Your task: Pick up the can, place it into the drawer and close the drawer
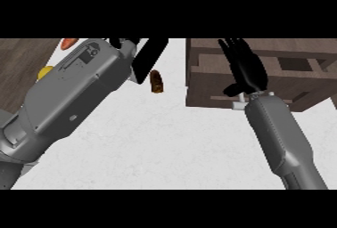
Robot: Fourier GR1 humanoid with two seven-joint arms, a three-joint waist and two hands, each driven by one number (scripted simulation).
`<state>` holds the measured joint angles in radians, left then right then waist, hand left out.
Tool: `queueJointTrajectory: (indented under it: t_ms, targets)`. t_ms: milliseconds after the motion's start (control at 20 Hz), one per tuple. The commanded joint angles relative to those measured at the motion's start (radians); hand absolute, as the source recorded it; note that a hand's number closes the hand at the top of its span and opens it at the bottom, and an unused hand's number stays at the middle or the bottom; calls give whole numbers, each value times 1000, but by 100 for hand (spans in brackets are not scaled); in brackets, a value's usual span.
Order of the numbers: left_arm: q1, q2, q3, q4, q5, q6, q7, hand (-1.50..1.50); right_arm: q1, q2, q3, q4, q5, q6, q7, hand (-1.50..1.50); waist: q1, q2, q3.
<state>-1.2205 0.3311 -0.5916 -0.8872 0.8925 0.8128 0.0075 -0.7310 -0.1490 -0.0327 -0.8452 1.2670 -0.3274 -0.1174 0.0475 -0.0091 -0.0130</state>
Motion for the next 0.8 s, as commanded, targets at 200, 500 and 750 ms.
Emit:
queueJointTrajectory:
  t_ms: [200, 500, 750]
  targets:
    - [67, 50, 10, -105, -23, 6, 42, -150, -119, 7, -74, 277, 15, -198, -17, -150, 13, 22, 14]
    - [100, 92, 3, -178, -56, 19, 59, -150, -217, -19, -124, 419, 19, -300, -31, -150, 32, 25, 15]
    - [97, 103, 22, -191, -62, 25, 83, -150, -332, -58, -161, 508, 16, -329, -28, -150, 41, 34, 15]
